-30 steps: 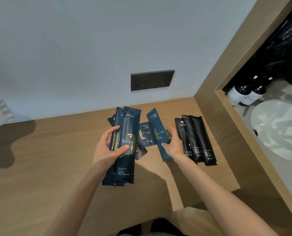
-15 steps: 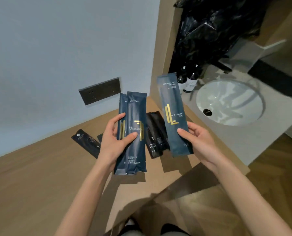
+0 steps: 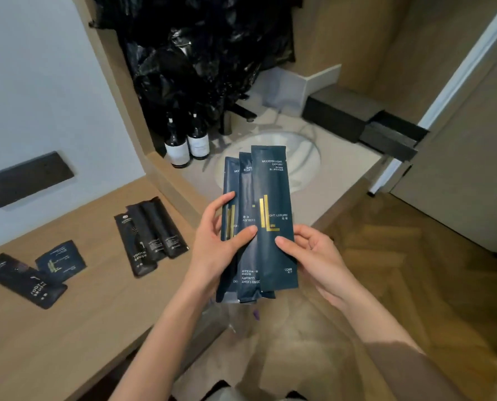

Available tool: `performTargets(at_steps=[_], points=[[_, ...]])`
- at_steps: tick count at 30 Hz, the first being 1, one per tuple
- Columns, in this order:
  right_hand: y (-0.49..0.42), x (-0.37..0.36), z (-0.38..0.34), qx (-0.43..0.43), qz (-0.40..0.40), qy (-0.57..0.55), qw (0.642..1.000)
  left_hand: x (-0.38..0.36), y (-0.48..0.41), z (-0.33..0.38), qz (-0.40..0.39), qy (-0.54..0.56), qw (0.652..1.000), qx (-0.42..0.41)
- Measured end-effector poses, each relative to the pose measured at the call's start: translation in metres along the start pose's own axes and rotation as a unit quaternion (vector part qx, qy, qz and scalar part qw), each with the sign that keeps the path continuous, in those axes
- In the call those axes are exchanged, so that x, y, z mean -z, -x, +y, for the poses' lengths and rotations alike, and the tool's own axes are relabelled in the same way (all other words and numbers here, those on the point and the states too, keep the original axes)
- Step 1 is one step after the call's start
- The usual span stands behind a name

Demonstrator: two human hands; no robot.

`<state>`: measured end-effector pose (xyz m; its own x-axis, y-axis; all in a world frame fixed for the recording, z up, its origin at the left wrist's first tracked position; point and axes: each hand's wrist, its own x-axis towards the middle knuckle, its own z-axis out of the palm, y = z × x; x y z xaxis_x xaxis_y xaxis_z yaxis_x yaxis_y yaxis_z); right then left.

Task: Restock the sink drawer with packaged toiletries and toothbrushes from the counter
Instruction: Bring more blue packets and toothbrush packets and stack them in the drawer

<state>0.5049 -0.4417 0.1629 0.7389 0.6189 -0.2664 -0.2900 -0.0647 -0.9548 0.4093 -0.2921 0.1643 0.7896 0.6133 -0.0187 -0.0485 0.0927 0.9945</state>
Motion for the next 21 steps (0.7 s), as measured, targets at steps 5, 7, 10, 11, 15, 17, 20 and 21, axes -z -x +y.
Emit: performTargets(at_steps=[5,7,10,11,15,17,20,21], points=[[0.008,0.088,-0.015,0.016,0.033,0.023,0.999,-0.090,-0.004,-0.009,-0.013,-0.001,1.000,0.005],[0.006,0.119,-0.022,0.018,0.044,0.021,0.999,-0.124,-0.012,-0.011,-0.031,-0.014,0.999,-0.001],[-0.003,0.159,-0.034,0.022,0.059,0.025,0.998,-0.166,-0.029,-0.013,-0.055,-0.027,0.998,-0.004],[-0.009,0.171,-0.038,0.023,0.064,0.024,0.997,-0.178,-0.037,-0.014,-0.059,-0.032,0.998,-0.009],[-0.039,0.215,-0.053,0.026,0.072,0.019,0.997,-0.224,-0.074,-0.018,-0.063,-0.033,0.997,-0.020],[-0.059,0.239,-0.060,0.029,0.077,0.025,0.996,-0.247,-0.096,-0.024,-0.067,-0.019,0.997,-0.013],[-0.095,0.280,-0.074,0.033,0.080,0.045,0.995,-0.286,-0.133,-0.035,-0.071,0.006,0.997,0.009],[-0.109,0.293,-0.079,0.030,0.078,0.053,0.995,-0.299,-0.147,-0.038,-0.069,0.012,0.997,0.013]])
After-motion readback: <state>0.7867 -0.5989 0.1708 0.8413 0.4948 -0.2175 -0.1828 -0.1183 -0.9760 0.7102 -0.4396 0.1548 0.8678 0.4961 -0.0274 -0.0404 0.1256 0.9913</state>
